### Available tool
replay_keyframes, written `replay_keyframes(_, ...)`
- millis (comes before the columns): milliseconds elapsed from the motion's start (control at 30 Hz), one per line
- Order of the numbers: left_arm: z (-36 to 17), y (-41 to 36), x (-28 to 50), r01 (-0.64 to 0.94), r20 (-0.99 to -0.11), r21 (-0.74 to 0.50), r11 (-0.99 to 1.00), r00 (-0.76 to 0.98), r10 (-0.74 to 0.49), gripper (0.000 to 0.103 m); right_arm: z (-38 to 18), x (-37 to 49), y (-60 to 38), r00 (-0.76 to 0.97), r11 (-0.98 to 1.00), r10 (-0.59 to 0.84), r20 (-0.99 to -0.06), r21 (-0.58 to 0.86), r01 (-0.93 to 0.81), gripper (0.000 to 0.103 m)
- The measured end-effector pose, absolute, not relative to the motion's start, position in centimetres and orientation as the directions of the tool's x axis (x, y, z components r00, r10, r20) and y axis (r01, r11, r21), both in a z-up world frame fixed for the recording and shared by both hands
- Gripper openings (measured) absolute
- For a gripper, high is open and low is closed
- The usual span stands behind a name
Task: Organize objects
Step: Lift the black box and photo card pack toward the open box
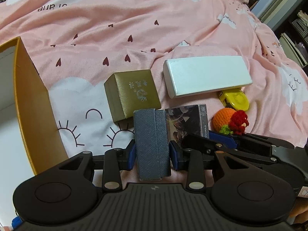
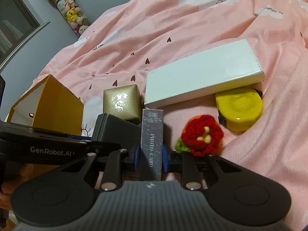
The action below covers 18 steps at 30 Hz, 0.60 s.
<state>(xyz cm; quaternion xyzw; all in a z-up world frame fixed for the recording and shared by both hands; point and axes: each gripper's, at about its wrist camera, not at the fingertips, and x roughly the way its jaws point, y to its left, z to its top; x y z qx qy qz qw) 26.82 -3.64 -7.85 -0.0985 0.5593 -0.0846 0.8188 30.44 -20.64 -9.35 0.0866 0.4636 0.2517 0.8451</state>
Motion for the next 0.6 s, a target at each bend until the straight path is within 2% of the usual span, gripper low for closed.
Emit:
replay_keyframes(300, -2.6, -2.7, 23.3, 0.077, -0.831, -0.326, 0.942, 0.452, -0.325, 0.038, -5.2, 26.9, -21.7, 0.509, 0.860, 0.510, -0.694, 0.404, -0.310, 0.024)
replay_keyframes(467, 1.5, -0.6, 19.7, 0.081, -0.759, -0.381, 0.921, 0.542, -0.361, 0.038, -1.5, 23.7, -21.7, 0.547, 0.843, 0.537, -0.642, 0.426, -0.327, 0.024)
replay_keyframes(600, 4.9, 2.3, 16.0, 0.054, -0.692, -0.399, 0.916, 0.638, -0.338, 0.038, 1.7, 21.2, -20.4, 0.573, 0.817, 0.576, -0.583, 0.434, -0.380, 0.024)
